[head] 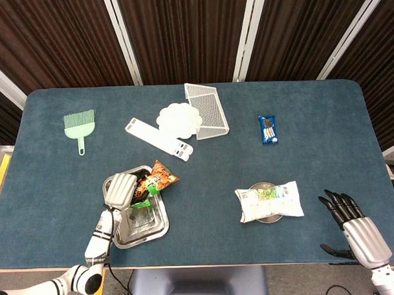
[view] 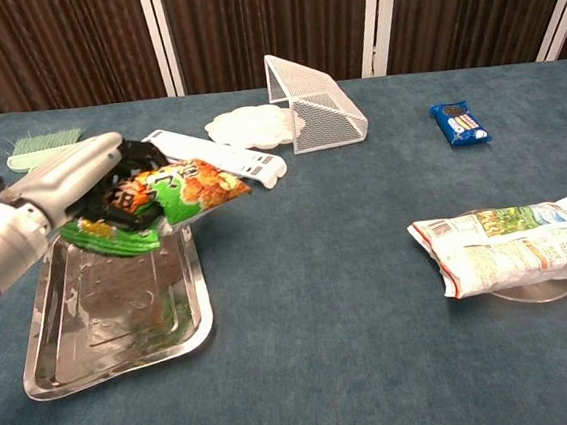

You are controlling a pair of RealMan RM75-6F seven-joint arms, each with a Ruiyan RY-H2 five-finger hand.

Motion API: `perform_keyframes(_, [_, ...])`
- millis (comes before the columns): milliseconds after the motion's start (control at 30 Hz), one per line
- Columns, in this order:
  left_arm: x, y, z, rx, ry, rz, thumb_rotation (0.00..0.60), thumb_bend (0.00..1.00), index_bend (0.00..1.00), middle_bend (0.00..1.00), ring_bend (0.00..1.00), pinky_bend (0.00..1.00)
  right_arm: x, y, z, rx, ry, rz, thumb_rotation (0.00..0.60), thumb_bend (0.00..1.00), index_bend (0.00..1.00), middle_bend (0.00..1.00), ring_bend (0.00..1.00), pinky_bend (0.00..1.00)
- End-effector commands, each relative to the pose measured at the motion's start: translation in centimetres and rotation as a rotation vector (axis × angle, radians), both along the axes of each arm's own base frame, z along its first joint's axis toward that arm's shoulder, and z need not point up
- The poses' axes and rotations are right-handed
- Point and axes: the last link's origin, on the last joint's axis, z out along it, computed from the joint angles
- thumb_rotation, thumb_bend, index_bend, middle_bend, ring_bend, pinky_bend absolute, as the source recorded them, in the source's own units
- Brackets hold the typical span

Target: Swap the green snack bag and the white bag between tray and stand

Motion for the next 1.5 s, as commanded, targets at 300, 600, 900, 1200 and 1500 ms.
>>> perform_keyframes(300, [10.9, 5.0, -8.2, -0.037, -0.064, -0.113, 0.600, 0.42, 0.37, 0.55, 0.59, 0.70, -0.9, -1.6, -0.2, 0.053, -0.017, -0.062, 0.600, 0.16, 0.00, 0.00, 0.00, 0.00])
perform_keyframes(600, [12.5, 5.3, -11.8, -0.105, 0.033, -0.158, 0.600, 0.39, 0.00, 0.00, 0.00, 0.08, -1.4, -2.5, 0.3, 0.039, -0.023, -0.089, 0.600, 0.16, 0.00, 0.00, 0.00, 0.00])
perform_keyframes(900, [10.4, 3.2, -9.1, -0.098, 0.005, -0.234, 0.600, 0.38, 0.00, 0.00, 0.00, 0.07, -0.9, -2.3, 0.0, 0.032, -0.039, -0.056, 0.600, 0.16, 0.00, 0.00, 0.00, 0.00])
perform_keyframes(1200, [-1.8, -7.5, 5.9, -0.097, 0.107, -0.090, 0.600, 0.36, 0.00, 0.00, 0.00, 0.08, 2.6, -3.9, -5.5, 0.119, 0.022, 0.037, 0.600, 0.19, 0.00, 0.00, 0.00, 0.00])
perform_keyframes(1500, [-10.8, -13.2, 11.2, 0.009, 0.130, 0.041, 0.600, 0.36, 0.00, 0.00, 0.00, 0.00, 5.6, -11.1, -11.0, 0.163, 0.188, 0.017, 0.600, 0.22, 0.11, 0.00, 0.00, 0.00])
